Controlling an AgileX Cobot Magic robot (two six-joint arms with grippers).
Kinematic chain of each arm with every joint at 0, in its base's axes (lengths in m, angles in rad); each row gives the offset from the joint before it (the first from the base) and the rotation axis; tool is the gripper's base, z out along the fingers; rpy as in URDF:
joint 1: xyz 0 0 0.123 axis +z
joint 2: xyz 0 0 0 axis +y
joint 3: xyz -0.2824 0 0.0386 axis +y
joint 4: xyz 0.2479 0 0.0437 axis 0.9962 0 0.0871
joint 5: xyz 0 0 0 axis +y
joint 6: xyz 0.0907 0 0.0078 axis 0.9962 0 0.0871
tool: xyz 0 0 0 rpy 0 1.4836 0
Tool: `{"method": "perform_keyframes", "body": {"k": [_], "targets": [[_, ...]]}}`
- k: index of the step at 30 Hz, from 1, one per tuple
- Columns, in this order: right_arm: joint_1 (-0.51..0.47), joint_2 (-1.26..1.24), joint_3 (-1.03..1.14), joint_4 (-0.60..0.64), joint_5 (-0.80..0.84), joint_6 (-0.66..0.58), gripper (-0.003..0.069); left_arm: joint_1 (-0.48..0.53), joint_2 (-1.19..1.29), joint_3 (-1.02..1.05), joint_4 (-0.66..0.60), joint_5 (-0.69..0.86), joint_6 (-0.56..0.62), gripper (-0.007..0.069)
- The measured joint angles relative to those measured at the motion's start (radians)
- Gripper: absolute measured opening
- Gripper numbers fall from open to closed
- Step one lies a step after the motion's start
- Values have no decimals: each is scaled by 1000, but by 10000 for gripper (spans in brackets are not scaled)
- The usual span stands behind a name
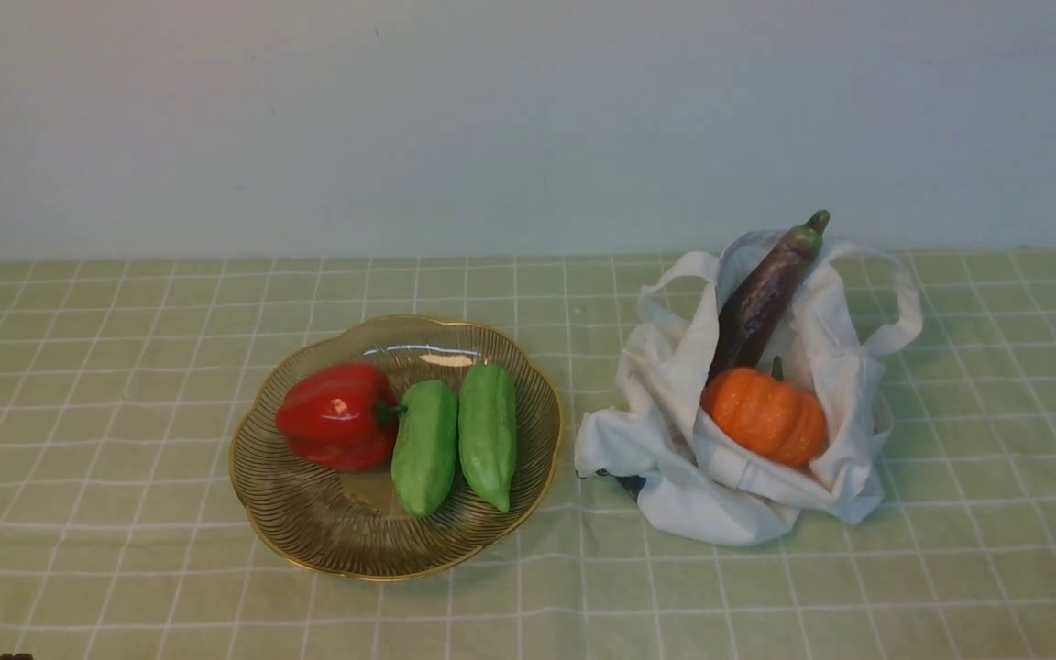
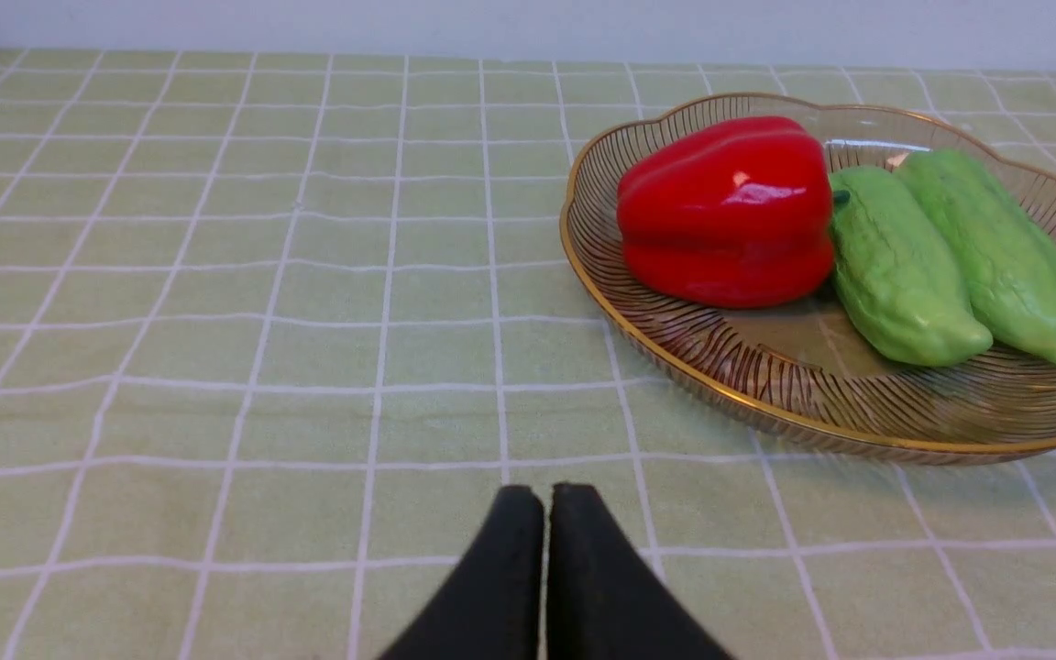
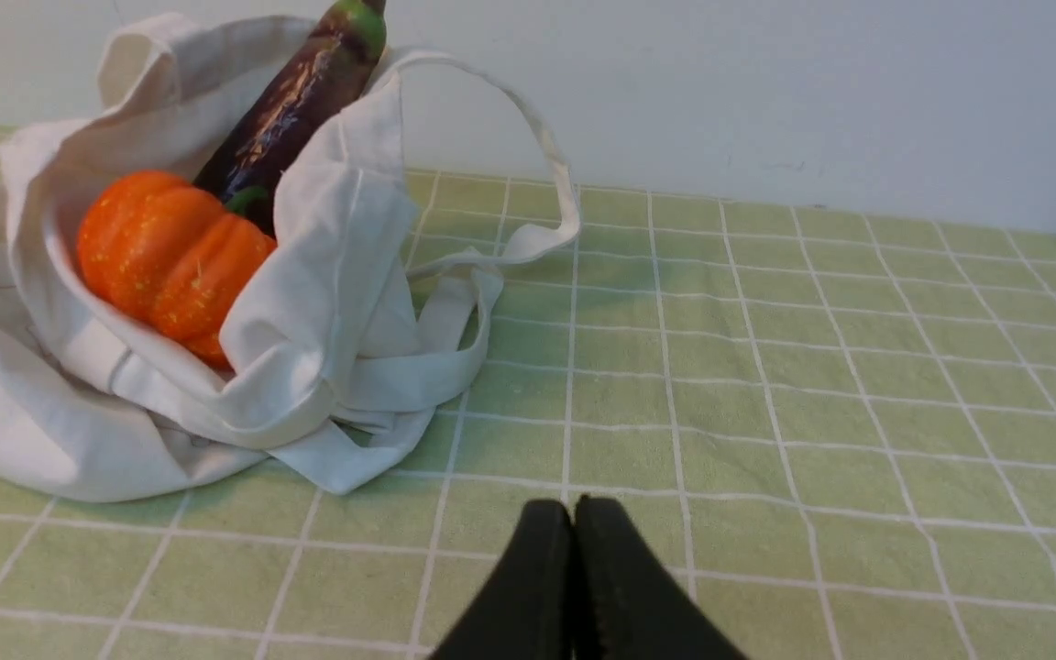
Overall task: Take vegetables from bag on green coffee tablecloth place on plate.
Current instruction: 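Reach into the white cloth bag and grasp a vegetable inside with the right gripper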
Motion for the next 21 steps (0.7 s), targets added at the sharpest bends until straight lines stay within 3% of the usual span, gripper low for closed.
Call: {"method": "perform_keyframes", "body": {"k": [13, 19, 21], "targets": [[0, 0, 0, 21, -6, 14, -15, 0, 0, 0, 0, 0, 0, -5], [0, 0, 8, 252, -139, 82, -15, 0, 0, 0, 0, 0, 0, -5], [0, 0, 8, 396, -242, 122, -15, 0, 0, 0, 0, 0, 0, -5]]}}
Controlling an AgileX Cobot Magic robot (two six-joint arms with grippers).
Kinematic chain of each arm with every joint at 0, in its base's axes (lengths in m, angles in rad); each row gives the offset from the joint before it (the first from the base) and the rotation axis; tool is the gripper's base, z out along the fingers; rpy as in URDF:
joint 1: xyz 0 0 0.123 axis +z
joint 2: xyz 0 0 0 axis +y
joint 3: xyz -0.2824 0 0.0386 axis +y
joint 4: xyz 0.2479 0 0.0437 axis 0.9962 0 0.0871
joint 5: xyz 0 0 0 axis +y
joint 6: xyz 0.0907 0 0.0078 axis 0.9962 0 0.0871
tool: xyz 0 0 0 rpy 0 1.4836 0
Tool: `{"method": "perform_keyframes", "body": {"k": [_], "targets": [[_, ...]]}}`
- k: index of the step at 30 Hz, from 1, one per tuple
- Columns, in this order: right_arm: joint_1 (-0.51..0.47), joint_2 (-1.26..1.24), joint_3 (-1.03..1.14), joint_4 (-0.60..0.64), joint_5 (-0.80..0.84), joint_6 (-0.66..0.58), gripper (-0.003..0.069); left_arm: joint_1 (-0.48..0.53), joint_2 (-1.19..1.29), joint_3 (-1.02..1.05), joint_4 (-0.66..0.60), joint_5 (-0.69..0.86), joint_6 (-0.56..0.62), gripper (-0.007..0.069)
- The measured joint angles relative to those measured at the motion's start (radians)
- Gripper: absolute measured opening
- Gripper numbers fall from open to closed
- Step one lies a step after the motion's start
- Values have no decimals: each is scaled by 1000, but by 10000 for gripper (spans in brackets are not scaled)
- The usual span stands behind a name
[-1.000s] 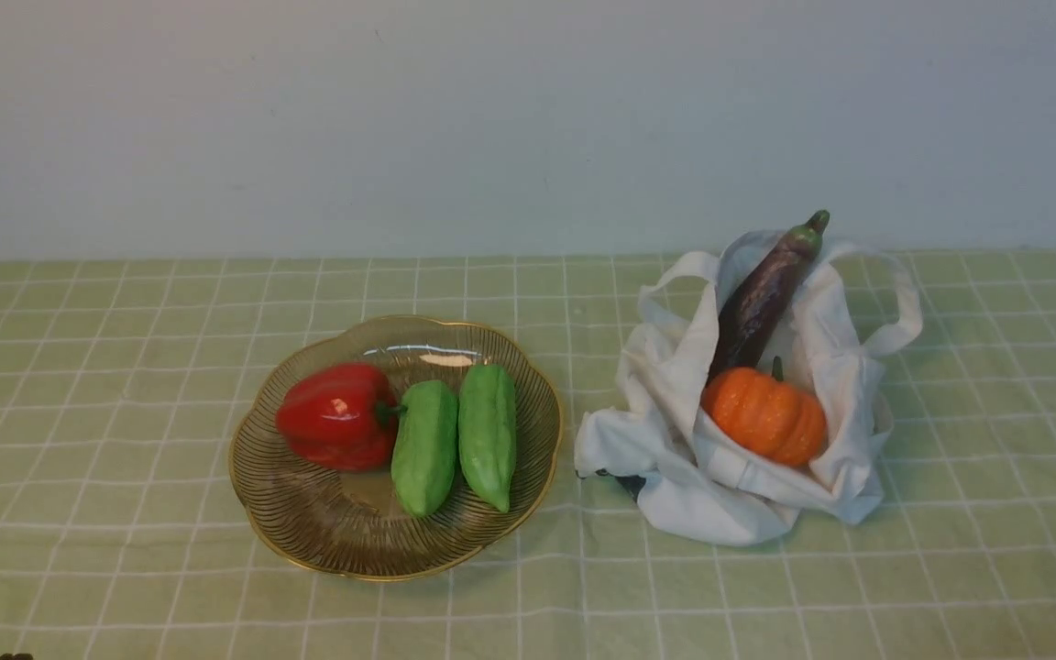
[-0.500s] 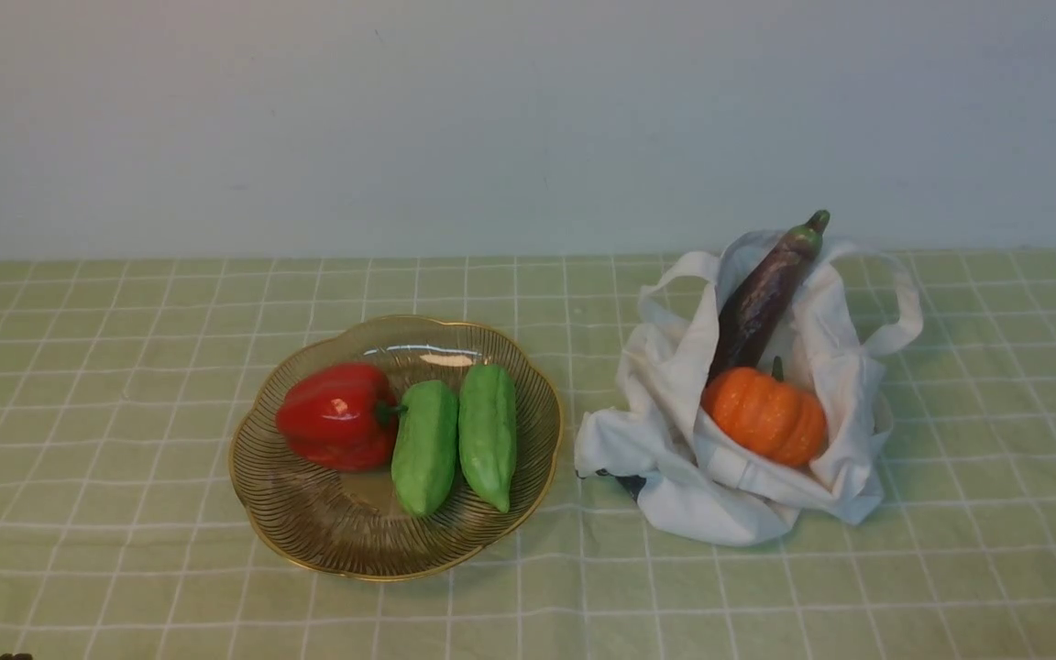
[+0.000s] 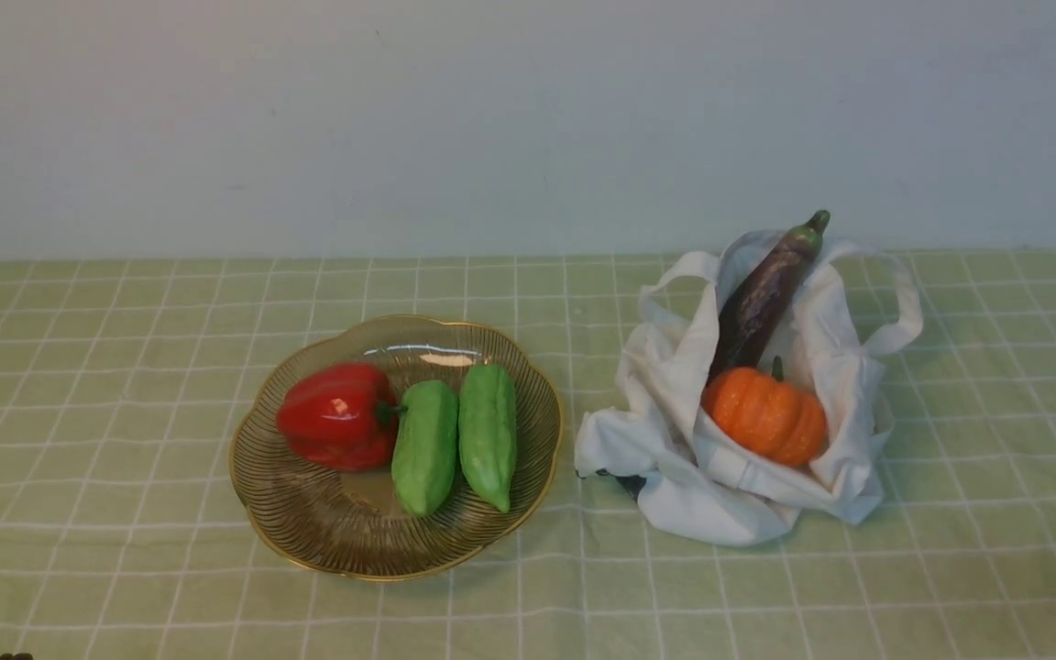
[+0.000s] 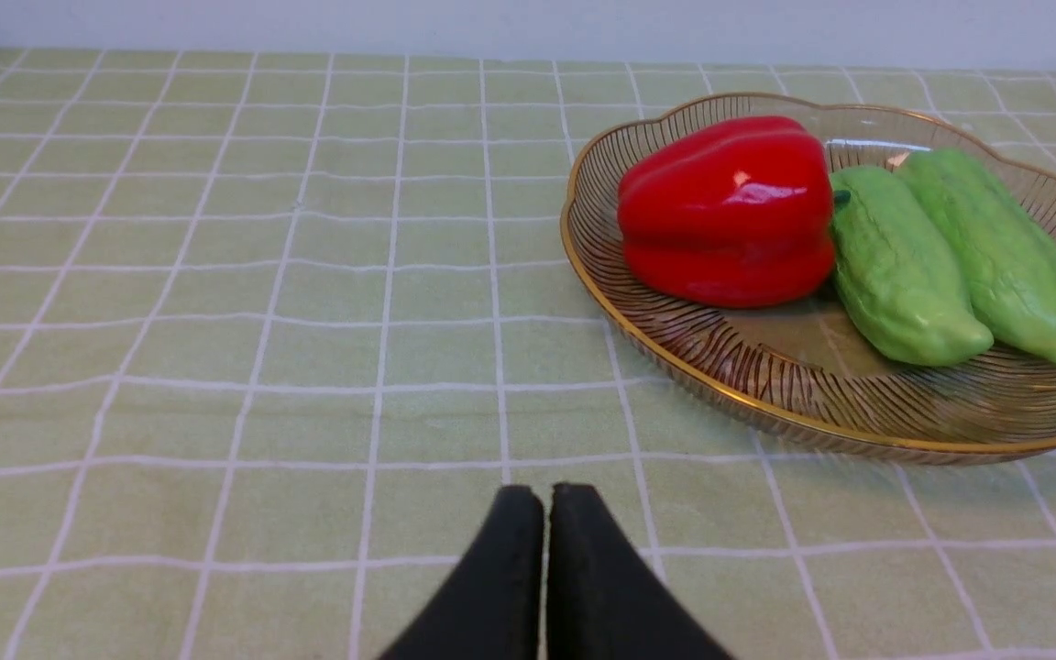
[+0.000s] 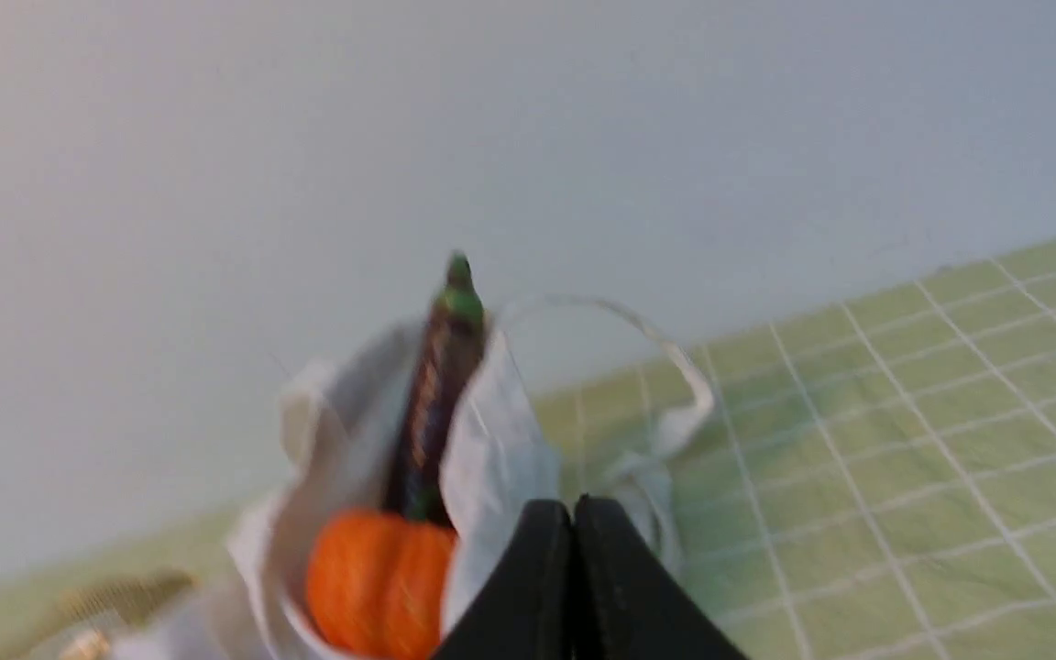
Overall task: Take vegetables from bag on green coffee tablecloth place on plate.
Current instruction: 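Reach into the white cloth bag and grasp a vegetable inside with the right gripper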
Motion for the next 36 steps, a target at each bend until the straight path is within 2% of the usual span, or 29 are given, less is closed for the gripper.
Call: {"method": "perform_keyframes", "body": {"k": [1, 2, 3, 6, 21, 27, 28, 29, 33, 36], "targets": [[0, 0, 0, 55, -24, 10, -15, 0, 0, 0, 0, 0, 0, -5], [0, 0, 0, 55, -30, 13, -15, 0, 0, 0, 0, 0, 0, -5], [0, 0, 0, 142, -67, 21, -15, 0, 0, 0, 0, 0, 0, -5], [0, 0, 0, 230, -110, 13, -15, 0, 0, 0, 0, 0, 0, -5], [0, 0, -17, 300, -225, 25, -15, 0, 0, 0, 0, 0, 0, -5], [0, 118, -280, 165, -35, -16, -15, 0, 0, 0, 0, 0, 0, -5], [0, 215, -373, 122, 63, -49, -15, 0, 0, 0, 0, 0, 0, -5], [0, 215, -385, 118, 63, -54, -15, 0, 0, 0, 0, 0, 0, -5], [0, 602, -680, 65, 388, -243, -15, 0, 0, 0, 0, 0, 0, -5], [0, 813, -827, 86, 507, -308, -15, 0, 0, 0, 0, 0, 0, -5]]}}
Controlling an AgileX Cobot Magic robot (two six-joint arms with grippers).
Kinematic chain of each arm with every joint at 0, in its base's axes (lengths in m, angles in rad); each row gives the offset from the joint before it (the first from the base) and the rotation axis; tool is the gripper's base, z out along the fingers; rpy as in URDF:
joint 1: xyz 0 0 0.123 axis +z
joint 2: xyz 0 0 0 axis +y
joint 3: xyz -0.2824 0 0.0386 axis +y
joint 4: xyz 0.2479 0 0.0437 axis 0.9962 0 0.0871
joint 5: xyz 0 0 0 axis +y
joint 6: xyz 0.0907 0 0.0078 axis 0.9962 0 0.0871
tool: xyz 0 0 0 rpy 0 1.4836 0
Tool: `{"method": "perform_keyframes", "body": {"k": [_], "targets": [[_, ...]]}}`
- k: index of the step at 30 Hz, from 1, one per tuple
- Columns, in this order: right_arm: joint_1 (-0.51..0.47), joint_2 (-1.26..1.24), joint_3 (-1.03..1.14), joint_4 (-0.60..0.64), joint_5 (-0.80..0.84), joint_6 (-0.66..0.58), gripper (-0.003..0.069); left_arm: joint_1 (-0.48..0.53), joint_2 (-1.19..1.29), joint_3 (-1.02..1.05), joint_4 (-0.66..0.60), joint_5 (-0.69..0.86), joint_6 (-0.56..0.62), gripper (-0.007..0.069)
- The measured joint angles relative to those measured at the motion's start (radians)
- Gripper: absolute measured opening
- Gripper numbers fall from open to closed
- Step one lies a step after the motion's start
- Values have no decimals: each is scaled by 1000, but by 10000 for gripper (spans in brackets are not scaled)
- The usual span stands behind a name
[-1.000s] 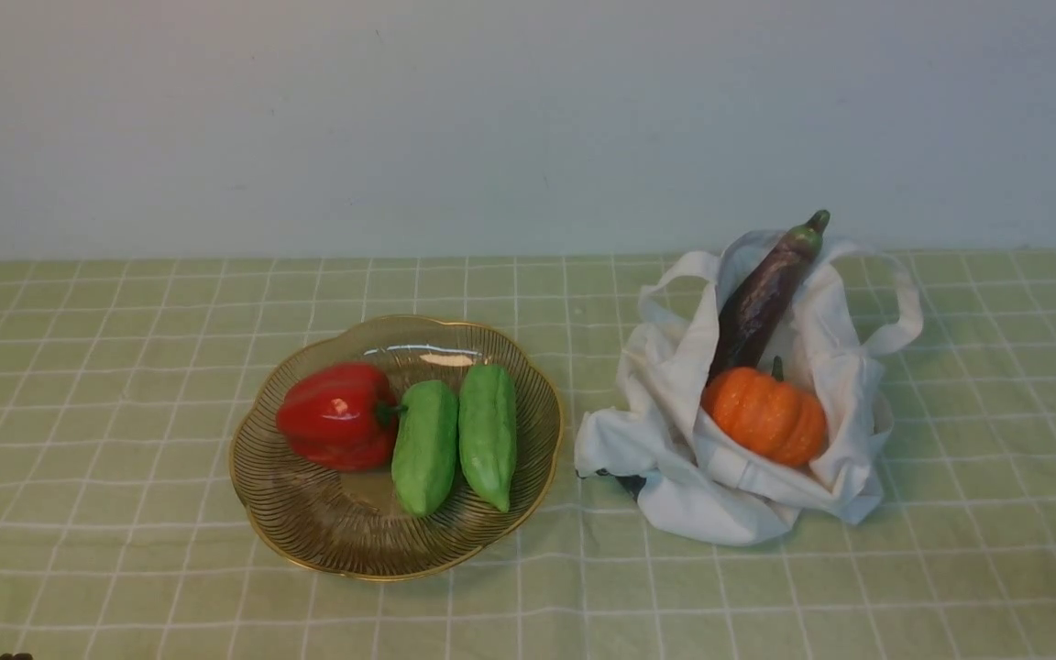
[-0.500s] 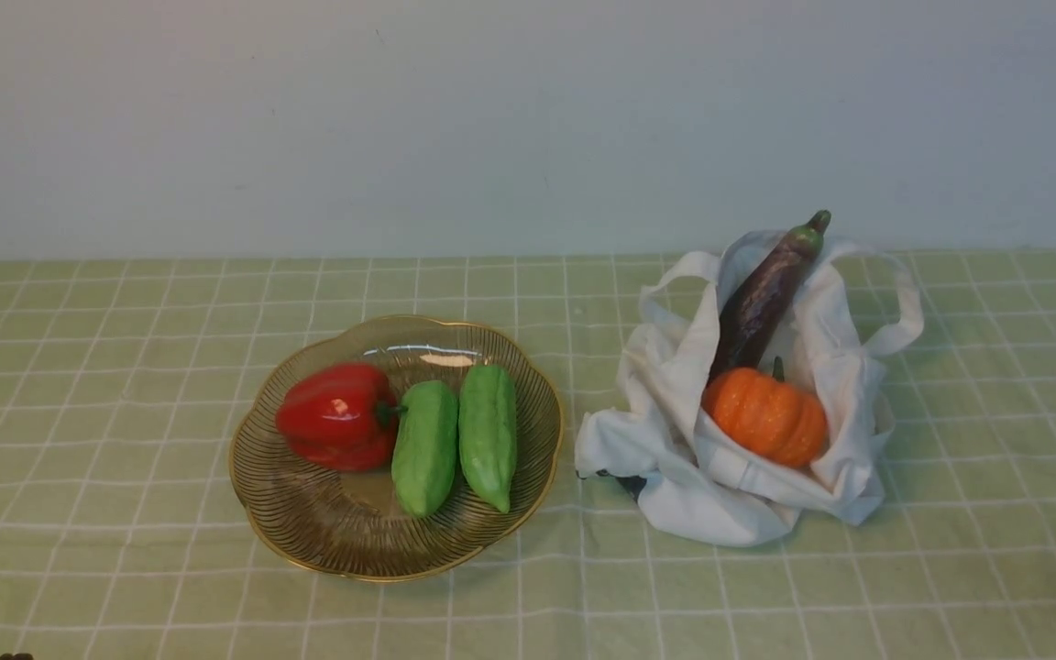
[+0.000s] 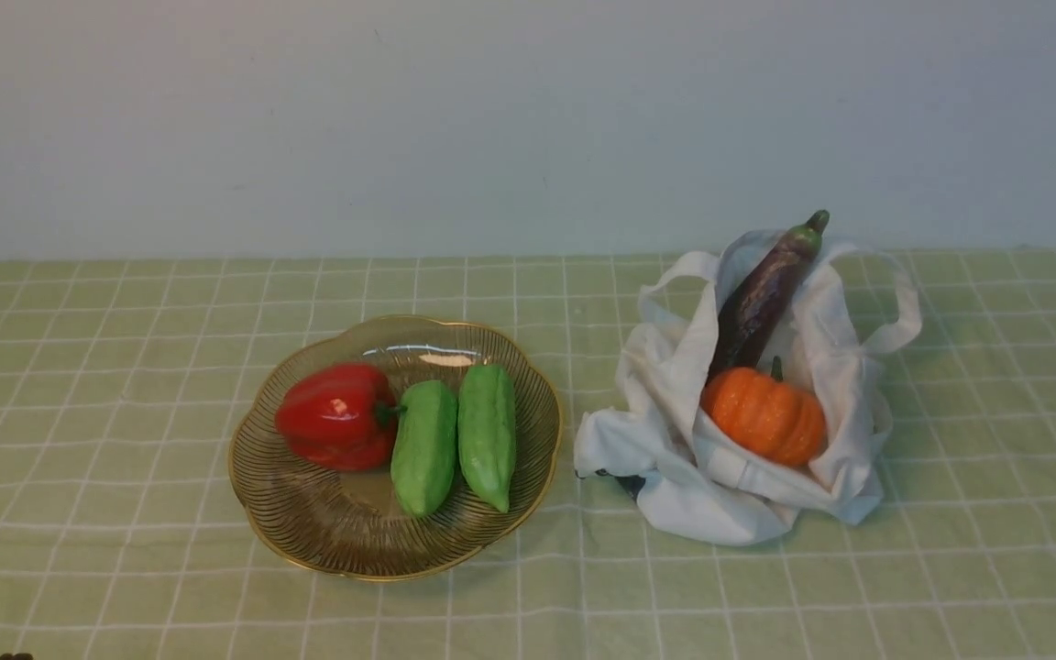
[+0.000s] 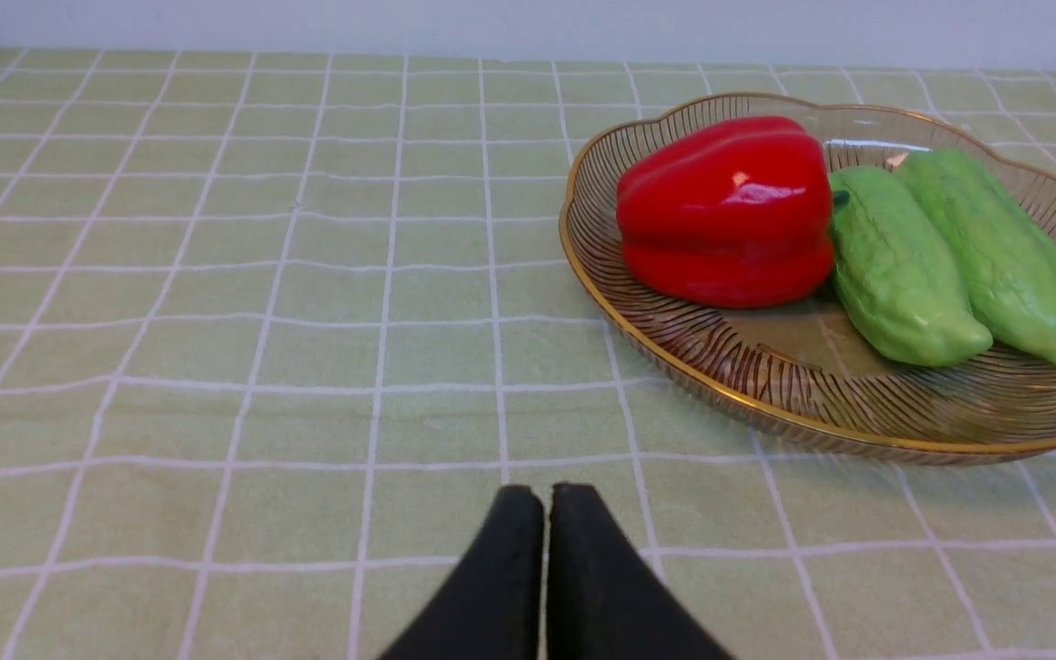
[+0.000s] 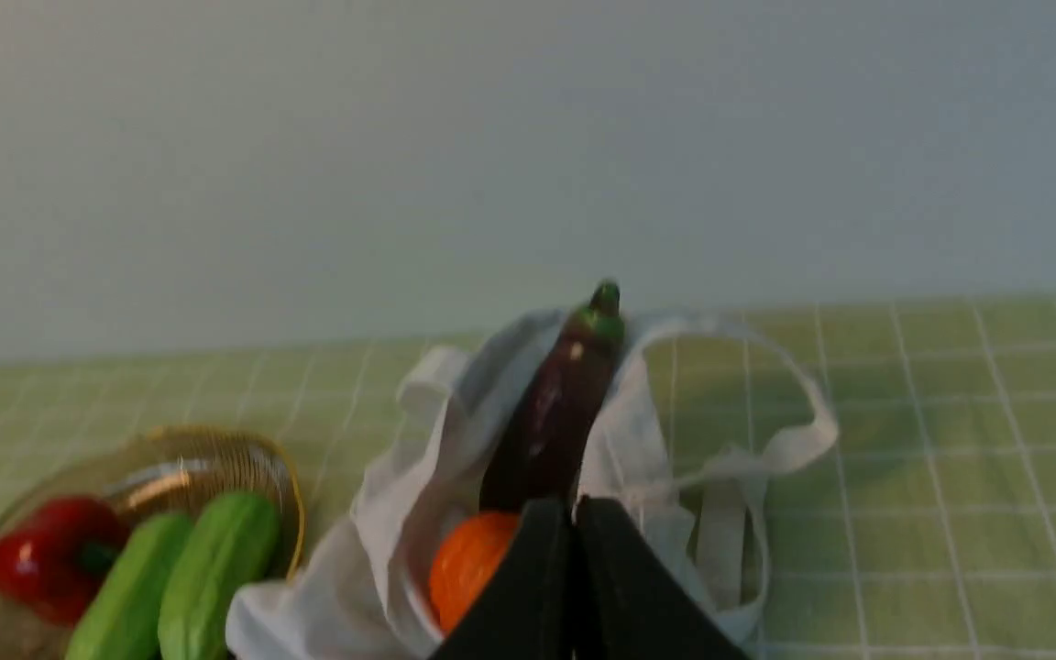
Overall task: Take vegetables from bag on green coffee tablecloth place on plate.
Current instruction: 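Reach into the white cloth bag and grasp a vegetable inside with the right gripper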
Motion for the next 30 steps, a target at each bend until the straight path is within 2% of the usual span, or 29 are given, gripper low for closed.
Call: {"method": "perform_keyframes", "body": {"k": [8, 10, 12, 15, 16, 17, 20, 25, 27, 30], "targets": [[6, 430, -277, 46, 135, -46, 9, 0, 0, 0, 0, 0, 0, -5], [40, 599, -413, 36, 180, -53, 55, 0, 0, 0, 0, 0, 0, -5], [56, 662, -462, 28, 195, -53, 77, 0, 0, 0, 0, 0, 0, -5], [110, 883, -655, -18, 271, -47, 186, 0, 0, 0, 0, 0, 0, -5], [112, 883, -665, -22, 276, -46, 192, 0, 0, 0, 0, 0, 0, -5], [126, 946, -731, -50, 313, -37, 231, 0, 0, 0, 0, 0, 0, -5], [141, 997, -821, -103, 357, 5, 278, 0, 0, 0, 0, 0, 0, -5], [149, 1009, -887, -294, 344, 193, 347, 0, 0, 0, 0, 0, 0, -5], [149, 1025, -889, -394, 314, 275, 400, 0, 0, 0, 0, 0, 0, -5], [149, 1062, -889, -419, 292, 308, 455, 0, 0, 0, 0, 0, 0, -5]]}}
